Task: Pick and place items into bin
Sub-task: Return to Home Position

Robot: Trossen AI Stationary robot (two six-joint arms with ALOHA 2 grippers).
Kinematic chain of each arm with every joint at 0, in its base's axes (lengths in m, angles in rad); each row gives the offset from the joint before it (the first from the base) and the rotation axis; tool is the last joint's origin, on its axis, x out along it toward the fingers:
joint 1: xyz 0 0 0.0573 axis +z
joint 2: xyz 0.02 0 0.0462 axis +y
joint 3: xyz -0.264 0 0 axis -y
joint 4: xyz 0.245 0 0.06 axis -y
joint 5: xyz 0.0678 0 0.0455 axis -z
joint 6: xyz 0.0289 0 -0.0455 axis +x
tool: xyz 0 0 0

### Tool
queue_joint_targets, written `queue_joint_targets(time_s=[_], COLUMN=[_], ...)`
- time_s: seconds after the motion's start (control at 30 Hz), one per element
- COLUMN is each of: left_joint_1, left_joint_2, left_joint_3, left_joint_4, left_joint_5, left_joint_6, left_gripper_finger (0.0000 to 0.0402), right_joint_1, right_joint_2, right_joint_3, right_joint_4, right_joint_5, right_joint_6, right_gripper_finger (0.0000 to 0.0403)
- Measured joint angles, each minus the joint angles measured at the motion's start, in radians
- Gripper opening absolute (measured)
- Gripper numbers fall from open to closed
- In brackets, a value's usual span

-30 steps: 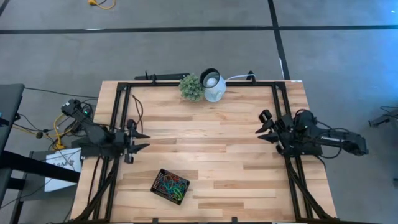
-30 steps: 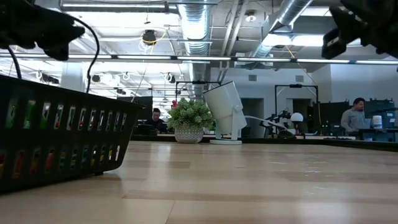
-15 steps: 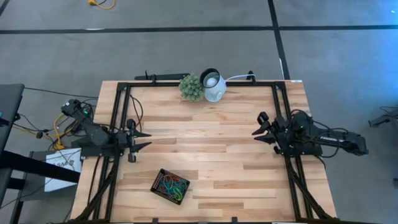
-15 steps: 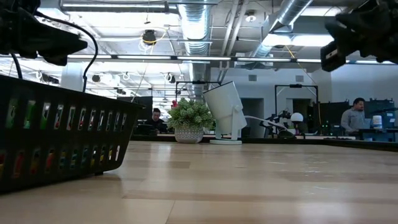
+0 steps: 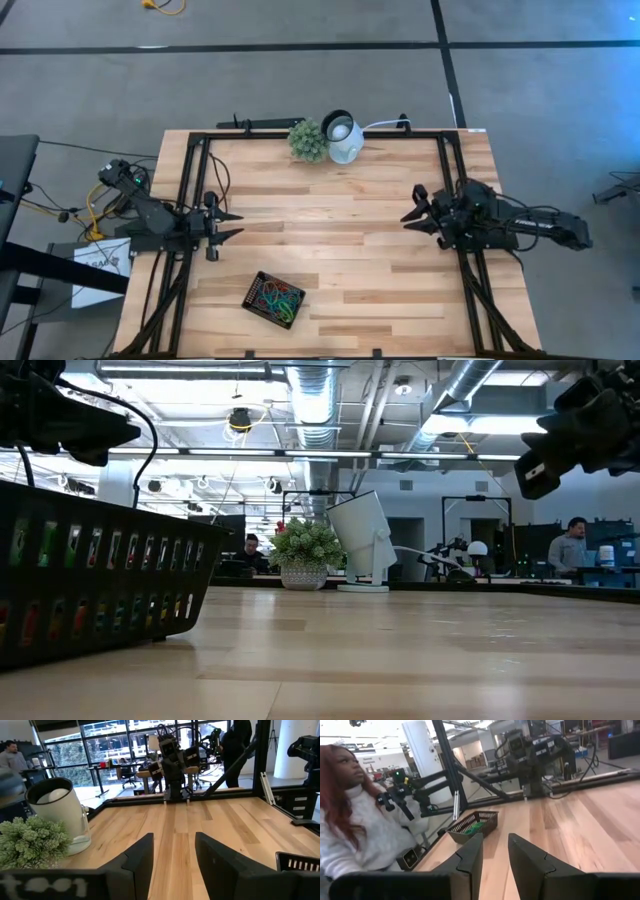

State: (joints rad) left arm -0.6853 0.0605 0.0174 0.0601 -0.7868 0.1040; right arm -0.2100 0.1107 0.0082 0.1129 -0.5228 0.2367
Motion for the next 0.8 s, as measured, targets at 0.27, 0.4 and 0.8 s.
queue_joint_targets(time_s=[0.27,0.4,0.8], left_joint_1=[0.0,0.0,0.0], left_joint_2=[0.0,0.0,0.0], left_joint_3=[0.0,0.001,0.001], left_joint_4=[-0.002,-0.002,-0.002], left_joint_5=[0.0,0.0,0.001], left_joint_6=[0.0,0.0,0.0], left_gripper_finger=[0.0136,0.0136,0.0136], right_joint_1=[0.0,0.0,0.0], right_joint_2=[0.0,0.0,0.0], right_joint_3=[0.0,0.0,-0.001], right_joint_4=[-0.033,-0.032,-0.032], right_joint_5=[0.0,0.0,0.0], right_joint_6=[0.0,0.0,0.0], right_gripper_finger=[0.0085,0.0085,0.0085])
